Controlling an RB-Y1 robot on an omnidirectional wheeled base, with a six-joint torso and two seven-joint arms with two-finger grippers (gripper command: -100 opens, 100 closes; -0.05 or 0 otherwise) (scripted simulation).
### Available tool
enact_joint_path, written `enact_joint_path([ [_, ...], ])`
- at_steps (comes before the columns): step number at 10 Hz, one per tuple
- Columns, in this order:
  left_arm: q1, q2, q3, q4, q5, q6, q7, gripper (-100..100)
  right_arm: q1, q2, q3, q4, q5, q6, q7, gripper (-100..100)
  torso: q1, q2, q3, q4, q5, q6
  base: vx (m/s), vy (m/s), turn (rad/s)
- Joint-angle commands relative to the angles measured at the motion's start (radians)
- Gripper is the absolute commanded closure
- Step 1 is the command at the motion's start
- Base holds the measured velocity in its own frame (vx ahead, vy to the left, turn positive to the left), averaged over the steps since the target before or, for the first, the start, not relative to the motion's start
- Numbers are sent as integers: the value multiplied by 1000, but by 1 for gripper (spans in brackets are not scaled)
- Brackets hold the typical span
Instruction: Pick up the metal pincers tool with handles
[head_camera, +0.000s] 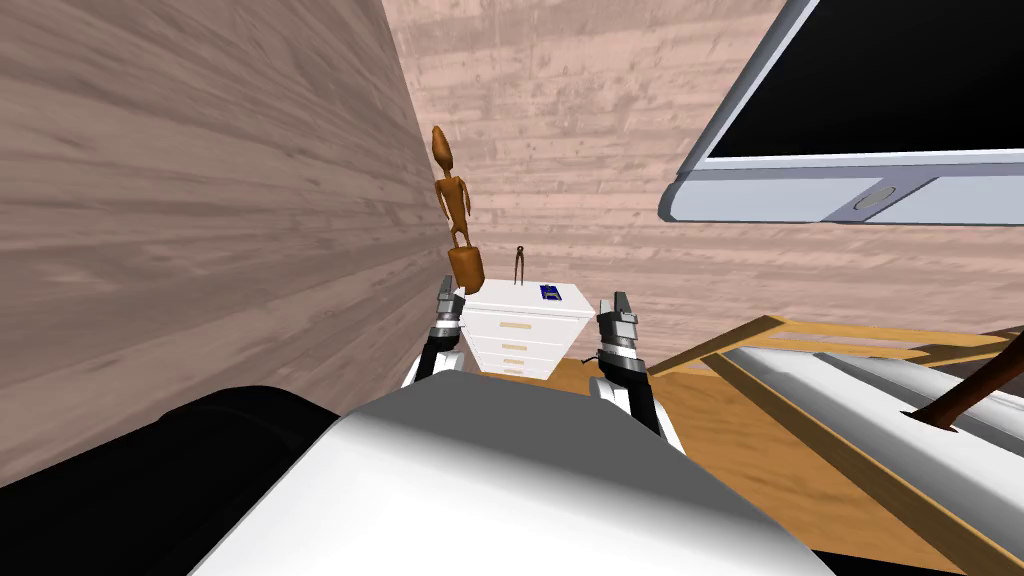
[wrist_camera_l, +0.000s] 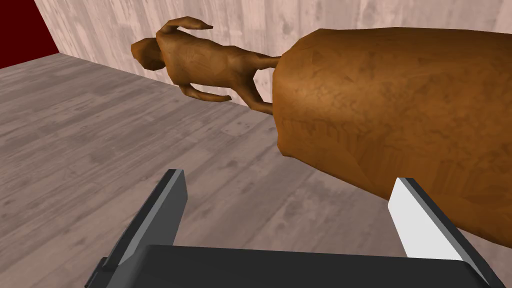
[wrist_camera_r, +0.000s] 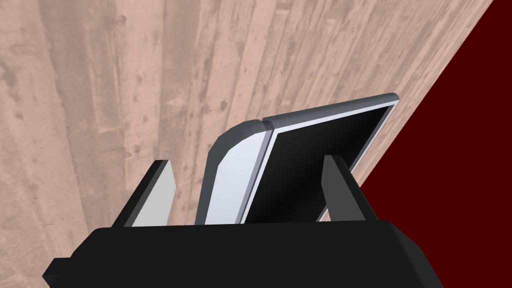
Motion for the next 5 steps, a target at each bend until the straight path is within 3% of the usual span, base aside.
enact_joint_path([
  [1, 1, 37, 6, 2, -2, 8, 2, -100, 0, 0, 0, 0, 0, 0, 0, 0, 0, 0, 0, 0, 0, 0, -22, -19, -22],
  [5, 7, 149, 43, 15, -15, 58, 13, -100, 0, 0, 0, 0, 0, 0, 0, 0, -3, 5, 3, 1, -1, 0, -66, -54, -41],
])
